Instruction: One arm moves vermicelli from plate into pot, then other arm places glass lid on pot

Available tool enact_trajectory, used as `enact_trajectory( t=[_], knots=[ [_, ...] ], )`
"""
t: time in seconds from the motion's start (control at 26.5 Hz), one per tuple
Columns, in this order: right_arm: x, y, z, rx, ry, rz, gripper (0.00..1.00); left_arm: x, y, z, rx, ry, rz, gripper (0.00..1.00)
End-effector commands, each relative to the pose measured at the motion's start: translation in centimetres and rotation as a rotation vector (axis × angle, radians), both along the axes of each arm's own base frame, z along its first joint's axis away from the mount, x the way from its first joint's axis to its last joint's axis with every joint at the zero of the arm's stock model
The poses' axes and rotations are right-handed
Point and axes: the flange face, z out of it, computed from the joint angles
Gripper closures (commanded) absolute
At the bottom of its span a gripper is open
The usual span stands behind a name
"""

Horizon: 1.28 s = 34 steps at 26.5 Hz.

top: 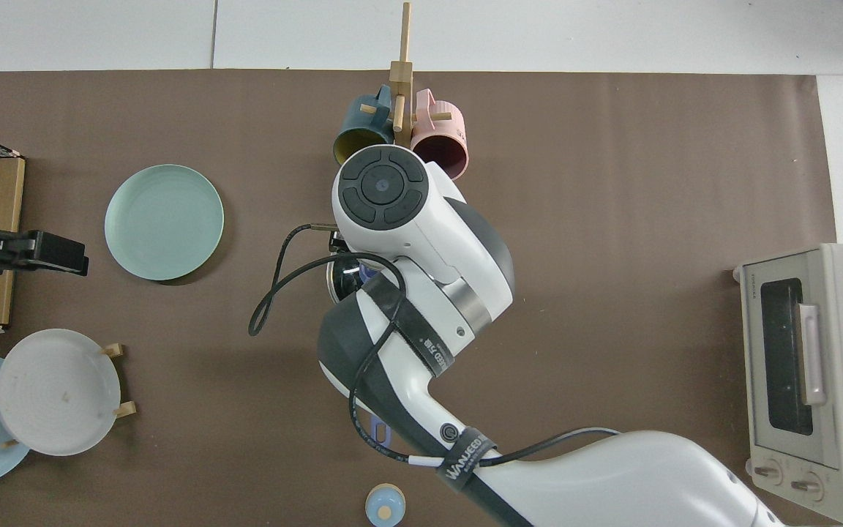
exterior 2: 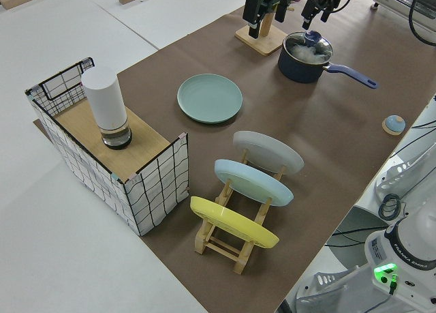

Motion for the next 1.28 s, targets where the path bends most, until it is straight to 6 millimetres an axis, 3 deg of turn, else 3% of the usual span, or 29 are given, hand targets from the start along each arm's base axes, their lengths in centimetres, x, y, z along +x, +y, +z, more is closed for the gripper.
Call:
enact_trajectory(
  t=[0.0,0.08,0.19,0.49,0.68,1.25],
  knots=[
    [-0.9,-2.3,5.7,0.052,-0.012,0.014,0.0,-0.6,-0.1,0.4,0.001,-0.011,-0.007,0.0],
    [-1.1,-3.5,7.2,0.072,-0.019,0.025,0.0,-0.6,-0.1,0.4,0.001,-0.011,-0.007,0.0],
    [-1.9,-6.8,8.2,0.102,0.012,0.02,0.0,-0.1,0.4,0.5,0.004,-0.034,-0.001,0.0],
    [-4.4,-15.1,8.9,0.057,0.019,0.052,0.0,1.2,0.7,0.4,0.001,-0.116,0.012,0.0],
    [-4.9,-22.0,9.0,0.049,0.032,0.107,0.0,1.6,0.2,-0.7,-0.001,-0.128,0.002,0.0],
    [-4.1,-42.0,12.2,0.052,0.016,0.239,0.0,0.3,0.2,0.1,0.0,-0.065,0.001,0.0]
  ],
)
